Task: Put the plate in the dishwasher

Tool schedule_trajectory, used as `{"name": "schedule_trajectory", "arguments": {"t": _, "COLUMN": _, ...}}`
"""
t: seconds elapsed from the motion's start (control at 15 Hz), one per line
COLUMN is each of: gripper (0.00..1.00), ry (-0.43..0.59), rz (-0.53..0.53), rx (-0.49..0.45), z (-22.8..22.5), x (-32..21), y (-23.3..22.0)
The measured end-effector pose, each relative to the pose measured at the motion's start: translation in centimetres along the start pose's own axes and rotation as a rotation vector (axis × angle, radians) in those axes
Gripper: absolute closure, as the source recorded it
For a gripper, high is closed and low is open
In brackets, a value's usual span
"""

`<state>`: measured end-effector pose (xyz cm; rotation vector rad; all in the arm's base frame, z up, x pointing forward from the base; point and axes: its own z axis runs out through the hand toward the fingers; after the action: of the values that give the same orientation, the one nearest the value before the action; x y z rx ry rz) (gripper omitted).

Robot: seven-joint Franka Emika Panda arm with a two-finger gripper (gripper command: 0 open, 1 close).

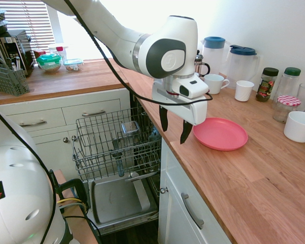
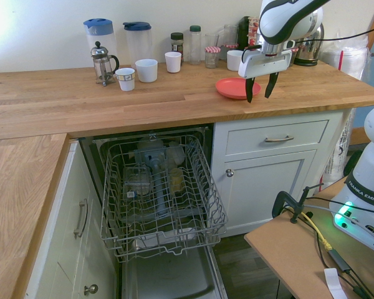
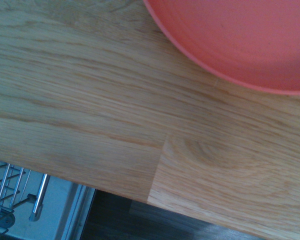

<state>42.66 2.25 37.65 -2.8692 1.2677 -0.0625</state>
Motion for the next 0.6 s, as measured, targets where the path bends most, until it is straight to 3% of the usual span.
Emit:
{"name": "schedule_trajectory", "arguments": {"t": 0.33, "gripper": 0.00, "ry": 0.046, "rz": 0.063, "rx": 0.052, "z": -1.7, "x": -0.2, "y": -1.9}}
{"name": "schedule_trajectory", "arguments": {"t": 0.6, "gripper": 0.00, "ry": 0.050, "rz": 0.184, "rx": 0.094, "z": -3.5, "x": 2.6, "y": -1.5}}
